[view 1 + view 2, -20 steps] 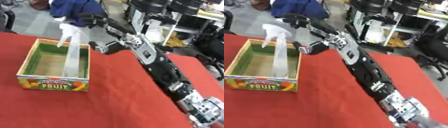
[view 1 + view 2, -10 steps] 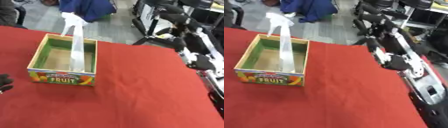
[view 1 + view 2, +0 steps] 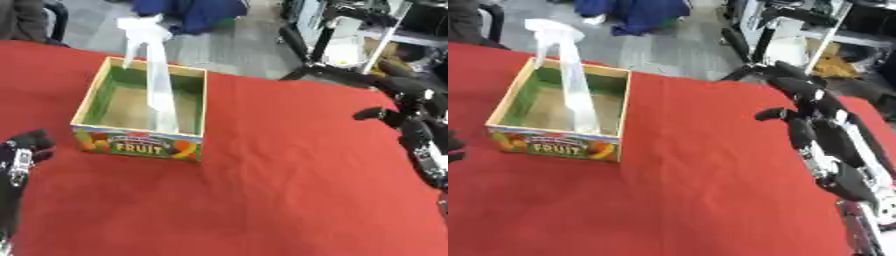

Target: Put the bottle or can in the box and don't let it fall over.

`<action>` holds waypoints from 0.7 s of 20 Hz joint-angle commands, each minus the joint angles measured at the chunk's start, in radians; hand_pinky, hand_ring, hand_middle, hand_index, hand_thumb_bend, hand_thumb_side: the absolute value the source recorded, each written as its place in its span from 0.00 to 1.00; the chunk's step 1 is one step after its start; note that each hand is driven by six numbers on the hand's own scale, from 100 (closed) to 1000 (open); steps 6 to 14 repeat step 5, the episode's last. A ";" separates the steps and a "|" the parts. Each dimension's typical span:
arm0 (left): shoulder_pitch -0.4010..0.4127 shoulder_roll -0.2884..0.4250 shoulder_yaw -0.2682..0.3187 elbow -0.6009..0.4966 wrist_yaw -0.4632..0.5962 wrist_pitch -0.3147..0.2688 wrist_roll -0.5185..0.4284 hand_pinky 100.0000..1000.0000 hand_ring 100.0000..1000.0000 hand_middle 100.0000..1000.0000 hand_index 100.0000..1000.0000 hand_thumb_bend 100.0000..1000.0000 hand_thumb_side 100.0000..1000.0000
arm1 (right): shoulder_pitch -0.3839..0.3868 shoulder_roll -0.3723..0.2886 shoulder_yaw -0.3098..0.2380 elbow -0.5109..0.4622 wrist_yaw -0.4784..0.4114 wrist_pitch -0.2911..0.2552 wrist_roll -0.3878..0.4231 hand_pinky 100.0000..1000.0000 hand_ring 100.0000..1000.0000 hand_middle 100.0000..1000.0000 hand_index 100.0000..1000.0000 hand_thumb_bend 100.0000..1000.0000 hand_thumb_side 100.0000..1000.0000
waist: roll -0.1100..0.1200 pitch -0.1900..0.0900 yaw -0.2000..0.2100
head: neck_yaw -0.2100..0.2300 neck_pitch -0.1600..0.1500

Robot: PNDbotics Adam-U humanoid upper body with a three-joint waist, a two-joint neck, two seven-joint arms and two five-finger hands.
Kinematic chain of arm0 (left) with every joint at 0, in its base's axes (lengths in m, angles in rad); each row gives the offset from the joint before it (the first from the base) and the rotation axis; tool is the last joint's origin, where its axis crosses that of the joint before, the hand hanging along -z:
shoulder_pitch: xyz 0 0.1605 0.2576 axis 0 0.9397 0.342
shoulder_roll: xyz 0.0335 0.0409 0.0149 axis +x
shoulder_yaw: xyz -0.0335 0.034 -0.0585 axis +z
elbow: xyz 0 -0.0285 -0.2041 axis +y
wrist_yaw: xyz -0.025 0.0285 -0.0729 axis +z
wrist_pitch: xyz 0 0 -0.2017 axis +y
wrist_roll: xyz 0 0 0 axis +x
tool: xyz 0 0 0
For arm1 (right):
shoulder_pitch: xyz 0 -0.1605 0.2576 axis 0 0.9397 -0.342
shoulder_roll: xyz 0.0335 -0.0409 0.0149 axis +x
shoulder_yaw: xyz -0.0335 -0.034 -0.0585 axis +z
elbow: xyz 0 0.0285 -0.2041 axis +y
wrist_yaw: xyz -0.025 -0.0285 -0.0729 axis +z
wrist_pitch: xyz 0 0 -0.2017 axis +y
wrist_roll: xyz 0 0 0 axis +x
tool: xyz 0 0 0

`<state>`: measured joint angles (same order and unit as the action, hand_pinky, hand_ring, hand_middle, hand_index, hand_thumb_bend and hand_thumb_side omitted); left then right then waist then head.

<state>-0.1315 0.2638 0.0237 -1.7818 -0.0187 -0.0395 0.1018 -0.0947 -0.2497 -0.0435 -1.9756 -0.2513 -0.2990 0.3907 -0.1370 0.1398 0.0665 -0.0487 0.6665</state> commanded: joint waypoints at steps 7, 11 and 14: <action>0.008 0.003 0.004 -0.015 -0.011 0.000 0.000 0.75 0.73 0.55 0.73 0.03 0.77 | 0.060 0.124 -0.028 0.014 0.061 0.063 0.031 0.67 1.00 1.00 0.83 0.00 0.41 | 0.031 -0.006 -0.037 | 0.017 0.037; 0.008 0.003 0.004 -0.015 -0.011 0.000 0.000 0.75 0.73 0.55 0.73 0.03 0.77 | 0.060 0.124 -0.028 0.014 0.061 0.063 0.031 0.67 1.00 1.00 0.83 0.00 0.41 | 0.031 -0.006 -0.037 | 0.017 0.037; 0.008 0.003 0.004 -0.015 -0.011 0.000 0.000 0.75 0.73 0.55 0.73 0.03 0.77 | 0.060 0.124 -0.028 0.014 0.061 0.063 0.031 0.67 1.00 1.00 0.83 0.00 0.41 | 0.031 -0.006 -0.037 | 0.017 0.037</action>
